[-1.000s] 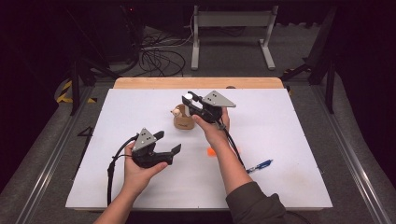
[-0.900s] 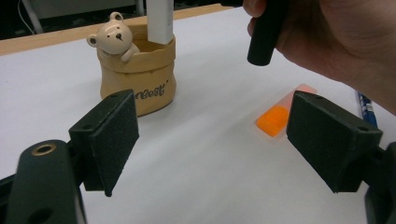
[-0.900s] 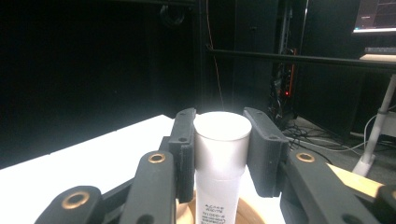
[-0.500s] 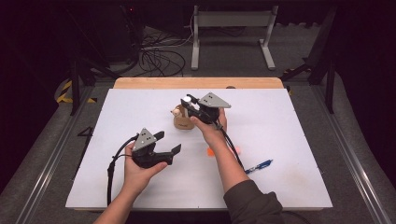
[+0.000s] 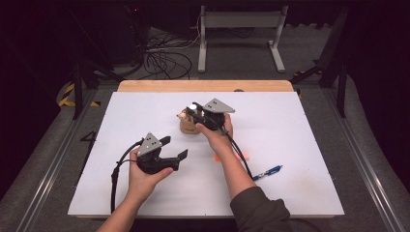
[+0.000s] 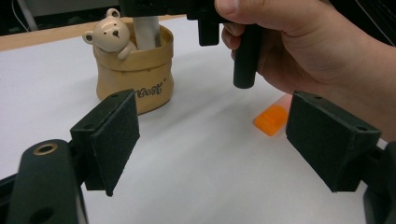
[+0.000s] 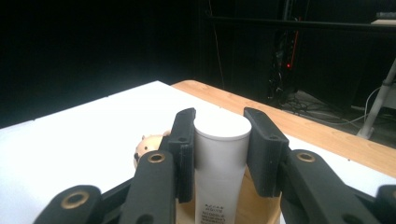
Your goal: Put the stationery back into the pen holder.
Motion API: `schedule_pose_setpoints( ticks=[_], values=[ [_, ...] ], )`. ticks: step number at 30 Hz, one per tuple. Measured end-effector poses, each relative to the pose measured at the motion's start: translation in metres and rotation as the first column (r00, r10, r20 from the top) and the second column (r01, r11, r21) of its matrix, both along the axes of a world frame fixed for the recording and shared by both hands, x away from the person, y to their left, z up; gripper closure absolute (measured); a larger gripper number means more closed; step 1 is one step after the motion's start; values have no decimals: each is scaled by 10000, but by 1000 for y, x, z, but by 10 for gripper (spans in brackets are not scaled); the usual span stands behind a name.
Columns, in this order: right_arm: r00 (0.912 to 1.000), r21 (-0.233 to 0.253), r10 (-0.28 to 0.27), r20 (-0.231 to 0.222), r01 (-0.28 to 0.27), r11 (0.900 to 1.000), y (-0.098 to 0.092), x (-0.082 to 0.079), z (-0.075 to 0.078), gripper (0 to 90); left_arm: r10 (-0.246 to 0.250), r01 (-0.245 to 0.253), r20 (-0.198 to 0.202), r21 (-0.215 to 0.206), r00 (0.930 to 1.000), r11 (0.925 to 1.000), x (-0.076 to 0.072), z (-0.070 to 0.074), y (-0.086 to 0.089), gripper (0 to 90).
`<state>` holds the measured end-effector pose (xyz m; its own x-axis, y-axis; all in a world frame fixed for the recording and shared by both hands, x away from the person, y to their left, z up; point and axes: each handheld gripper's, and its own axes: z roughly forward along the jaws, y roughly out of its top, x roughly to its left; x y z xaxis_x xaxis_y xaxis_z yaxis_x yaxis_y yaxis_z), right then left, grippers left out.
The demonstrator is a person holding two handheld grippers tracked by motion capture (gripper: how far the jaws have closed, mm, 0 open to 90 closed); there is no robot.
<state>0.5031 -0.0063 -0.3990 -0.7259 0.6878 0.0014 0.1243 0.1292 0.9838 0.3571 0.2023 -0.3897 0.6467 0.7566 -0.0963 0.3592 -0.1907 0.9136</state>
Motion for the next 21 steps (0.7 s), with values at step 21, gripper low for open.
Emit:
schedule_pose_setpoints(
  ticks=[21],
  values=[
    [9984, -324, 106, -558, -124, 9994, 0, 3, -13, 664, -201, 201, -2, 7, 9998, 9998, 0, -1, -1, 192]
  ],
)
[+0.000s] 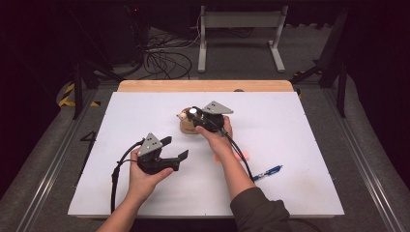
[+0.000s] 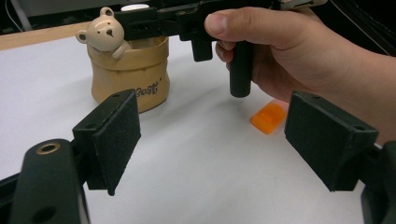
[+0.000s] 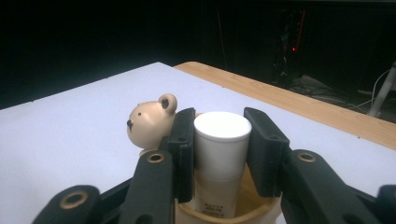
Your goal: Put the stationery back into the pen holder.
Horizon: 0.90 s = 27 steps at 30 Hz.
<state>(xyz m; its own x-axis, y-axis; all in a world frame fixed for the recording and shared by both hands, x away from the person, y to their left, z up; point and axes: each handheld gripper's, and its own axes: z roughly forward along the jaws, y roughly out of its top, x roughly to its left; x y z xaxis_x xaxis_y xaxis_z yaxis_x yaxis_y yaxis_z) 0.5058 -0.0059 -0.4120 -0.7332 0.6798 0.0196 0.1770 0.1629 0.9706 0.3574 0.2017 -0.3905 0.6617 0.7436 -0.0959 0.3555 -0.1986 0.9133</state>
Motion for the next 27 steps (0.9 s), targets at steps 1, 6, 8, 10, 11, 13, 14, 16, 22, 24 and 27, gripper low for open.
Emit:
schedule_pose_setpoints(
  ticks=[1, 6, 8, 10, 11, 13, 14, 16, 22, 24, 27],
  values=[
    [10000, -5, -6, -2, 6, 10000, 0, 0, 0, 664, -1, 1, 3, -2, 10000, 10000, 0, 0, 0, 192],
    [10000, -9, 20, -51, -20, 10000, -2, 0, -1, 662, -13, 13, -36, -46, 10000, 10000, 0, -1, -1, 192],
    [10000, -23, 20, -69, -20, 10000, -2, -1, -2, 660, -9, 9, -29, -52, 10000, 10000, 0, -1, -1, 192],
    [10000, 7, 37, -68, -37, 10000, -3, -1, -2, 657, 5, -5, -27, -2, 10000, 10000, 0, 0, 0, 192],
    [10000, 20, 35, -76, -35, 10000, -3, -1, -2, 653, -1, 1, -21, -19, 10000, 10000, 0, -1, 0, 192],
    [10000, 21, 44, -73, -44, 10000, -3, -1, -2, 635, -18, 18, -40, -56, 10000, 10000, 0, -1, -1, 192],
    [10000, 17, 46, -73, -46, 10000, -4, -1, -2, 627, -29, 29, -8, -30, 10000, 10000, 0, -1, -1, 192],
    [10000, -4, 43, -66, -43, 10000, -4, -1, -2, 605, -69, 69, 8, -9, 10000, 10000, 0, -1, -1, 193],
    [10000, 106, -5, -24, 6, 9999, -8, -2, 1, 507, -196, 197, 73, -188, 9998, 9996, -1, -1, -2, 192],
    [10000, 224, -47, -24, 47, 9997, -11, -3, 2, 482, -222, 224, 80, -208, 9997, 9995, -1, -1, -2, 192],
    [10000, 359, -71, 34, 70, 9993, -17, -5, 4, 430, -350, 352, 129, -196, 9993, 9992, 0, -2, -2, 191]
  ],
)
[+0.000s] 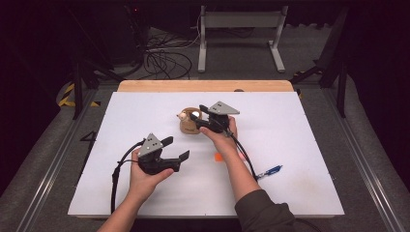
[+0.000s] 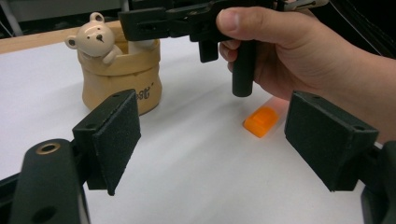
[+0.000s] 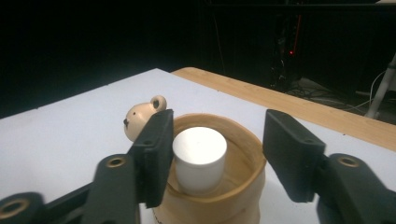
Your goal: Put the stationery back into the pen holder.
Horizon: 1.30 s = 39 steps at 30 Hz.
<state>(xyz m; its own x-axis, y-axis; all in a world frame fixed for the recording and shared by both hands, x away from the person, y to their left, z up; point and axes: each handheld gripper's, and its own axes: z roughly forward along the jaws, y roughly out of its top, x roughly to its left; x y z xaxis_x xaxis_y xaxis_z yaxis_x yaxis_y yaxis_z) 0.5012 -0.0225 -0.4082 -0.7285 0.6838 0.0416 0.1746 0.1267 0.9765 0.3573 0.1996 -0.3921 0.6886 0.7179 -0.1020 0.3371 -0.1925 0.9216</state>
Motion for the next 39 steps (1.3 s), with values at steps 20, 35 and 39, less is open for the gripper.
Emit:
schedule_pose_setpoints(
  ticks=[20, 35, 39],
  values=[
    [9967, 403, 449, 669, -476, 9981, -35, -42, 34, 141, -704, 704, -138, 3, 9974, 9975, 4, -4, -9, 182],
    [9889, 201, 1219, 844, -1240, 9921, -60, -79, 45, 55, -1196, 1197, -184, 22, 9926, 9928, 10, -6, -12, 165],
    [9900, 271, 1154, 809, -1179, 9927, -68, -83, 45, 50, -1325, 1323, -237, -114, 9909, 9912, 11, -7, -14, 171]
  ],
)
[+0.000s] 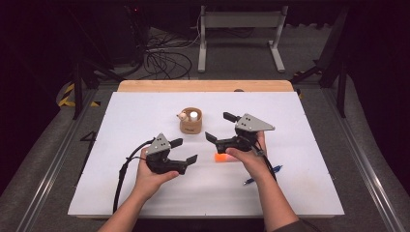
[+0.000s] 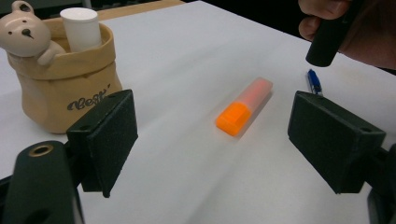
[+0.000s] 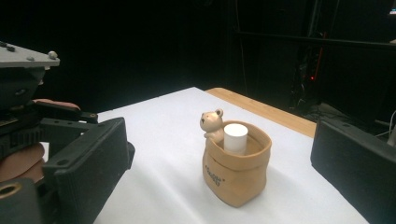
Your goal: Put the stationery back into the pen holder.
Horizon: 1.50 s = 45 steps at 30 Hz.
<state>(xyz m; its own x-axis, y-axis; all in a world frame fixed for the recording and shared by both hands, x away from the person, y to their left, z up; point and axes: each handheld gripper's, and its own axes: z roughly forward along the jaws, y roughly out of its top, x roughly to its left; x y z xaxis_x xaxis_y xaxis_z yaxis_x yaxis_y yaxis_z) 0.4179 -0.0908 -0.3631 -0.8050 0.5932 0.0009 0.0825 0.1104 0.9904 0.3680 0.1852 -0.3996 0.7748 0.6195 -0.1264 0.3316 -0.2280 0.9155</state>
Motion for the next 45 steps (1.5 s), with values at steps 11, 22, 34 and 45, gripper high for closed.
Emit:
schedule_pose_setpoints(
  ticks=[11, 22, 34, 45],
  values=[
    [9996, 309, -240, -137, 244, 9992, -28, -14, -6, 43, -546, 546, 20, 55, 9985, 9985, 8, -1, -6, 174],
    [9997, 241, -156, -198, 161, 9996, -51, -25, -5, 44, -1029, 1023, 165, 307, 9946, 9943, 18, 0, -18, 189],
    [9994, 65, -85, -332, 87, 9999, -78, -39, -3, 48, -1855, 1845, 114, 598, 9826, 9810, 30, 2, -37, 196],
    [9994, -88, 31, -331, -34, 10000, -97, -46, 1, 53, -2757, 2731, 273, 732, 9609, 9592, 40, 3, -53, 225]
  ],
)
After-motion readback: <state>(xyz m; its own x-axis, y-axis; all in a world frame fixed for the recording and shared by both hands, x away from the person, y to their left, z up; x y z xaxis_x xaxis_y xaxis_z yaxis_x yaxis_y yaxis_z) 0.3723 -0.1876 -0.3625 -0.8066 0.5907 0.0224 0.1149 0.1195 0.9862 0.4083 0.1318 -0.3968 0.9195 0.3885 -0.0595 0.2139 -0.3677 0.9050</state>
